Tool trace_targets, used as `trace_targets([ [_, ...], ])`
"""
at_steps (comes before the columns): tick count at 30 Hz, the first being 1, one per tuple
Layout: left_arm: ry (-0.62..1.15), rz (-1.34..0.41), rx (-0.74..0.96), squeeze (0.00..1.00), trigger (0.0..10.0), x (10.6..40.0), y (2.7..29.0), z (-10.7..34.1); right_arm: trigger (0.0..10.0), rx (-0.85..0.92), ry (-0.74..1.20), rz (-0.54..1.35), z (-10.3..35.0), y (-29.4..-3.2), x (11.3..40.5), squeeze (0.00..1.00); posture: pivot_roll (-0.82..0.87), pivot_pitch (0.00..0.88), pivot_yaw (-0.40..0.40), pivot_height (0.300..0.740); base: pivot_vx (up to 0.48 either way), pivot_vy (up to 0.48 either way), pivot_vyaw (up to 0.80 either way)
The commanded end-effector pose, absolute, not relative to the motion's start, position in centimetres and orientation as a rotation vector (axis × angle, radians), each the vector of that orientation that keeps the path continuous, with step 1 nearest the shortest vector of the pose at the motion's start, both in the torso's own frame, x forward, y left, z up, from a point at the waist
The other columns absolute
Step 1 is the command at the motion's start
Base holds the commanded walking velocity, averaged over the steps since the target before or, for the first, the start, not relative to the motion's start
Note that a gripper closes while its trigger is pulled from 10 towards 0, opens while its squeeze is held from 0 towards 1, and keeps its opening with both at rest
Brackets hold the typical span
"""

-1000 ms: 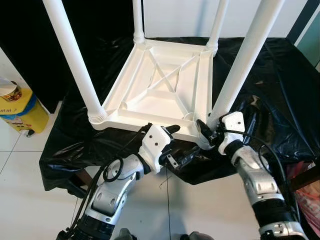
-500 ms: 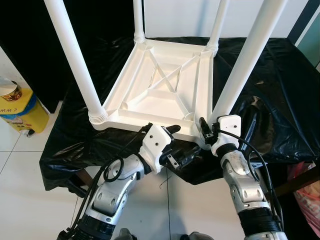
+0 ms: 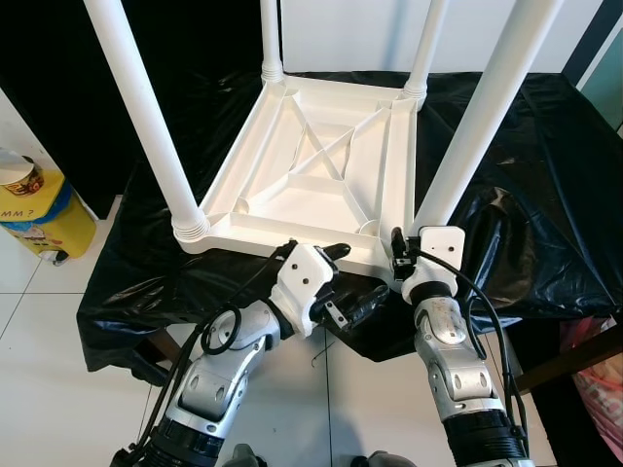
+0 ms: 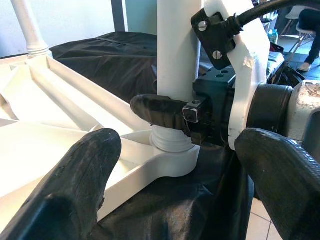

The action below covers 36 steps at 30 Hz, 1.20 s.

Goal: Building children table

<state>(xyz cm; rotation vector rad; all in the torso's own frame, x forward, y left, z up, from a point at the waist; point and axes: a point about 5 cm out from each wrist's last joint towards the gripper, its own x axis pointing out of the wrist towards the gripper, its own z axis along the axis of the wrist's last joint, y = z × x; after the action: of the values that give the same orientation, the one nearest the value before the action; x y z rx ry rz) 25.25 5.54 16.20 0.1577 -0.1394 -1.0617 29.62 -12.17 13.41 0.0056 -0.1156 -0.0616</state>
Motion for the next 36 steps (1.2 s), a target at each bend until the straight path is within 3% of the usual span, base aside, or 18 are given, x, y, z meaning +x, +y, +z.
trace_targets([
  [1,-0.13,-1.032,0.157,0.0,10.0,25.3,5.5,15.9,10.0,0.017,-0.039,-0.059,11.8,-11.8,29.1,0.02,0.03,0.075,-0.031,0.74,0.0,0.0,0.0],
  [2,-0.13,-1.032,0.158,0.0,10.0,25.4,5.5,15.9,10.0,0.019,-0.044,-0.058,11.9,-11.7,29.0,0.28,0.03,0.075,-0.031,0.74,0.0,0.0,0.0],
  [3,-0.13,-1.032,0.158,0.0,10.0,25.4,5.5,15.9,10.0,0.019,-0.044,-0.058,11.9,-11.7,29.0,0.28,0.03,0.075,-0.031,0.74,0.0,0.0,0.0],
  [4,-0.13,-1.033,0.16,0.0,10.0,25.4,5.5,15.9,10.0,0.031,-0.064,-0.043,12.2,-11.7,29.0,1.0,0.03,0.077,-0.031,0.74,0.0,0.0,0.0],
  [18,-0.135,-1.025,0.161,0.0,10.0,25.4,5.5,16.0,10.0,0.022,-0.129,0.116,13.2,-13.1,28.7,1.0,0.04,0.081,-0.041,0.74,0.0,0.0,0.0],
  [19,-0.135,-1.024,0.161,0.0,10.0,25.4,5.5,16.0,10.0,0.02,-0.129,0.133,13.2,-13.3,28.6,0.0,0.04,0.081,-0.041,0.74,0.0,0.0,0.0],
  [26,-0.136,-1.017,0.158,0.0,10.0,25.5,5.6,16.0,10.0,-0.047,-0.131,0.322,13.4,-15.6,29.1,0.0,0.03,0.086,-0.038,0.74,0.0,0.0,0.0],
  [36,-0.136,-1.018,0.159,0.0,10.0,25.6,5.6,16.1,10.0,-0.118,-0.105,0.485,13.3,-15.9,30.1,0.0,0.03,0.091,-0.029,0.74,0.0,0.0,0.0],
])
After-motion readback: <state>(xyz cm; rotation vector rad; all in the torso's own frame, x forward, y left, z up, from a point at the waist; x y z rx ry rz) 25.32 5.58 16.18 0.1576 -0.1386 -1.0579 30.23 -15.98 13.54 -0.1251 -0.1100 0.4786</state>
